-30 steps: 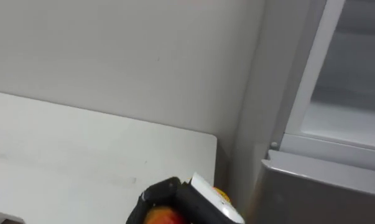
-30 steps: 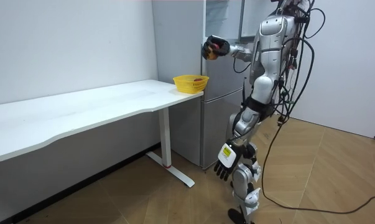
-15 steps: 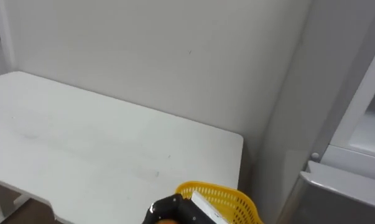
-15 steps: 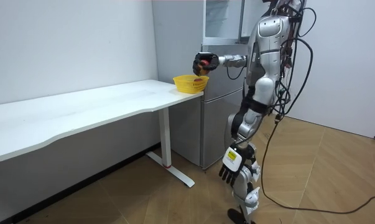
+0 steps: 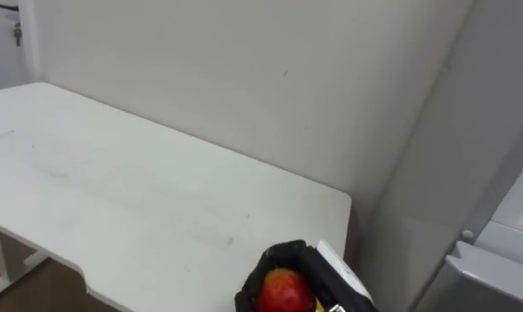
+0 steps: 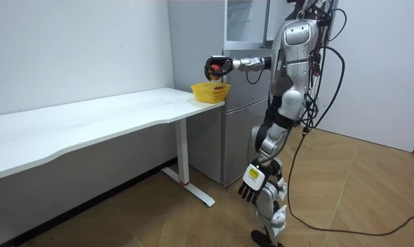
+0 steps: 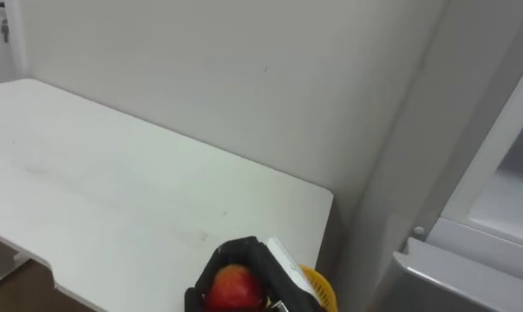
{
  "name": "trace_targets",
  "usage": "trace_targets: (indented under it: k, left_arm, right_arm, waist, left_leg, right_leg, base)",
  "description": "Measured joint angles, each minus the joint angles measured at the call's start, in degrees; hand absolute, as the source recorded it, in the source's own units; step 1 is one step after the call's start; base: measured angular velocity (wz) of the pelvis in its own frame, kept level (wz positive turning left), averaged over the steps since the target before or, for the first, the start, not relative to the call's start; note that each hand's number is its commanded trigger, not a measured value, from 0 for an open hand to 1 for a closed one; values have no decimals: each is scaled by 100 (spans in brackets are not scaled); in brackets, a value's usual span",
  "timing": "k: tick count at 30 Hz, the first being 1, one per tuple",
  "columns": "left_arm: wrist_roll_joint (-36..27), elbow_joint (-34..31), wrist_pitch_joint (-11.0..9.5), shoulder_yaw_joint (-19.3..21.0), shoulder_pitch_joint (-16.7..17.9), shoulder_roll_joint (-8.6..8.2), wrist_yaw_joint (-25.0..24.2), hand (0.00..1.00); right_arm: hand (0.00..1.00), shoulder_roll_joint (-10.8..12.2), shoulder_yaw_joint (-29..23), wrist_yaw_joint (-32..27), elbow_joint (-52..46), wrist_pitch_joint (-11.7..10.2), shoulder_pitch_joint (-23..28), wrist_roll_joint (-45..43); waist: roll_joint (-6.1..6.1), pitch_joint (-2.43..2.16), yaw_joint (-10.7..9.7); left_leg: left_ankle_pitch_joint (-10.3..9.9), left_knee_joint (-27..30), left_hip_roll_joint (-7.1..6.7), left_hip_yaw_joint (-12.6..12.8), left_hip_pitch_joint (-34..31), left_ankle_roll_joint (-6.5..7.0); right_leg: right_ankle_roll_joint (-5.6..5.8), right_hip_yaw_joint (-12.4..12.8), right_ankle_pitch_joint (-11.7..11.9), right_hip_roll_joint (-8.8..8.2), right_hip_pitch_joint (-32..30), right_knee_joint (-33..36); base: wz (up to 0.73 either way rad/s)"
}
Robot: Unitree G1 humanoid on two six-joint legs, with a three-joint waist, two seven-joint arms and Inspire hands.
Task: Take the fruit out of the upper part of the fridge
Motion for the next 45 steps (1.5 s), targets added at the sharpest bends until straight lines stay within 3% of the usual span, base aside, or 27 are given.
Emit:
trace_targets:
  k: [6,7,8,19,45]
  left_arm:
    - [26,-17,34,148,25,97,-93,0]
    - [30,-38,57,151,26,101,-106,0]
    - [32,-53,66,151,25,101,-106,0]
    - [31,-179,74,51,-79,101,142,0]
    - [31,-247,97,31,-72,181,143,0]
  right_arm:
    - [98,-97,-8,-83,3,1,0,-28]
    - [81,-106,-8,-103,11,1,0,-20]
    - [0,-112,-8,-114,12,0,0,-19]
    - [0,-141,-5,-444,13,-1,0,240]
    - [0,-174,-6,-865,451,-13,-18,588]
  waist:
    - [7,-7,9]
    - [14,-3,8]
    - [17,0,8]
    - [37,-1,-3]
    - [25,-21,-3]
  left_leg:
    - [0,10,6,0,-1,0]
    - [0,13,5,0,1,0]
    - [0,12,5,0,1,0]
    - [0,-3,9,4,1,0]
    - [0,-2,9,18,-3,0]
  right_leg:
    - [11,-46,10,-7,48,-67]
    - [13,-47,10,-8,54,-69]
    - [13,-47,11,-8,54,-69]
    - [13,-47,11,-5,52,-69]
    - [14,-43,12,-6,44,-66]
  base:
    - [5]
    - [4]
    - [0]
    - [0]
    - [0]
